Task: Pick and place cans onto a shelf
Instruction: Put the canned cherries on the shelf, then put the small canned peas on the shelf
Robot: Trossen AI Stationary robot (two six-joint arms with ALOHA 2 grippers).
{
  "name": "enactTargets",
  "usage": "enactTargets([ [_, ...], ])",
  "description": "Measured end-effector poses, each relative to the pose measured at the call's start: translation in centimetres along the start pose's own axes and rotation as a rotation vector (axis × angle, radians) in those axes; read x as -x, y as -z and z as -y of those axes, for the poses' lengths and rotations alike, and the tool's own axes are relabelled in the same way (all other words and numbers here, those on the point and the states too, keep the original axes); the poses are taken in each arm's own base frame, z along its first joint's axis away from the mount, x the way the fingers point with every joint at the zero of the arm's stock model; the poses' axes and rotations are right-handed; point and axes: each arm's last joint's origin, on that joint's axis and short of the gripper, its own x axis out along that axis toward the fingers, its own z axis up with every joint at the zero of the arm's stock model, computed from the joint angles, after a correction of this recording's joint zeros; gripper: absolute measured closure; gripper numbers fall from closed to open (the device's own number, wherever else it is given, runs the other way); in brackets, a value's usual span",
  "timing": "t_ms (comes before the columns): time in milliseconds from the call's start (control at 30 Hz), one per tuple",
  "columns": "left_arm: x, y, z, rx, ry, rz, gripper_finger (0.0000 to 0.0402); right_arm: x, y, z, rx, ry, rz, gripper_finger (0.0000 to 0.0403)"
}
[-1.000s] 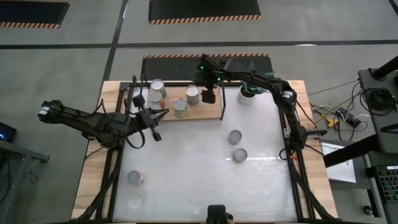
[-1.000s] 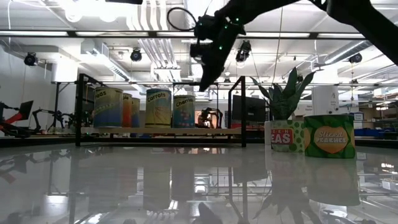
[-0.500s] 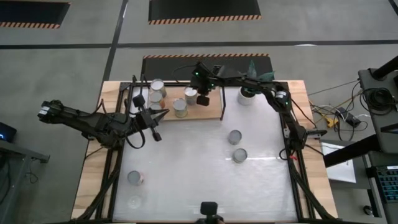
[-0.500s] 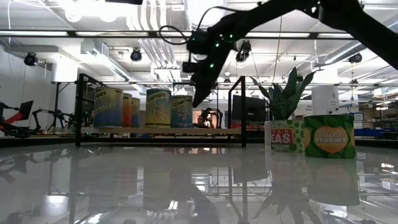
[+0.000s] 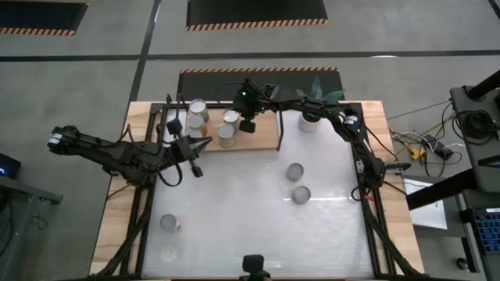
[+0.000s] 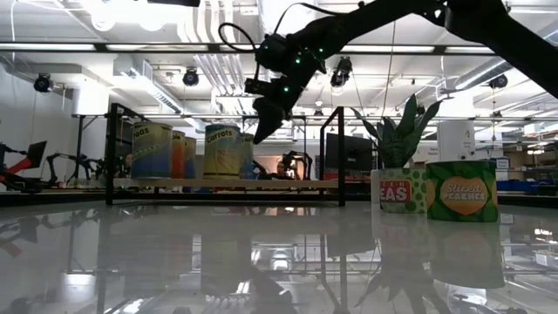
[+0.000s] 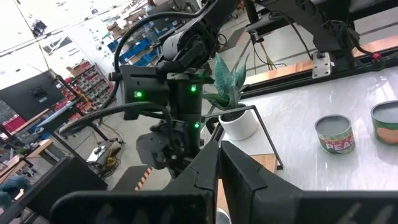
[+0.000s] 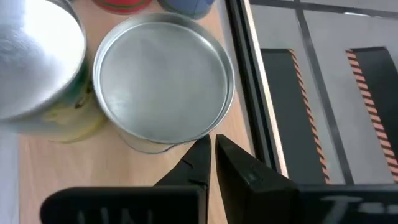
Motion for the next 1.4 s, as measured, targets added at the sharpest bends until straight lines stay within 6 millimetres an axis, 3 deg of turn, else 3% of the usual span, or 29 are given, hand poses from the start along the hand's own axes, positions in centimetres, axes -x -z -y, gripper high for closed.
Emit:
enactTargets([
  [600, 0.0, 0.0, 0.0, 0.0, 0.0, 0.0, 0.0402, -0.2, -0.4, -0.3, 0.012, 0.003, 0.051, 0.039],
  [700, 0.0, 0.0, 0.0, 0.0, 0.0, 0.0, 0.0402, 0.8, -0.7, -0.3, 0.026, 0.024, 0.024, 0.039],
  [833, 0.0, 0.0, 0.0, 0.001, 0.0, 0.0, 0.0402, 4.3, -2.0, -1.0, 0.005, 0.014, 0.036, 0.039],
  [967, 0.0, 0.0, 0.0, 0.006, 0.001, -0.001, 0.0402, 8.2, -2.8, -3.5, 0.006, -0.083, 0.027, 0.039],
  [1167, 0.0, 0.0, 0.0, 0.021, 0.001, -0.002, 0.0402, 13.0, -2.8, -9.4, -0.013, -0.377, -0.012, 0.039],
  [1267, 0.0, 0.0, 0.0, 0.022, 0.001, -0.002, 0.0402, 13.9, -2.2, -12.6, -0.041, -0.436, -0.048, 0.039],
  [1400, 0.0, 0.0, 0.0, 0.029, 0.002, -0.002, 0.0402, 13.6, 0.0, -16.5, -0.108, -0.489, -0.155, 0.039],
])
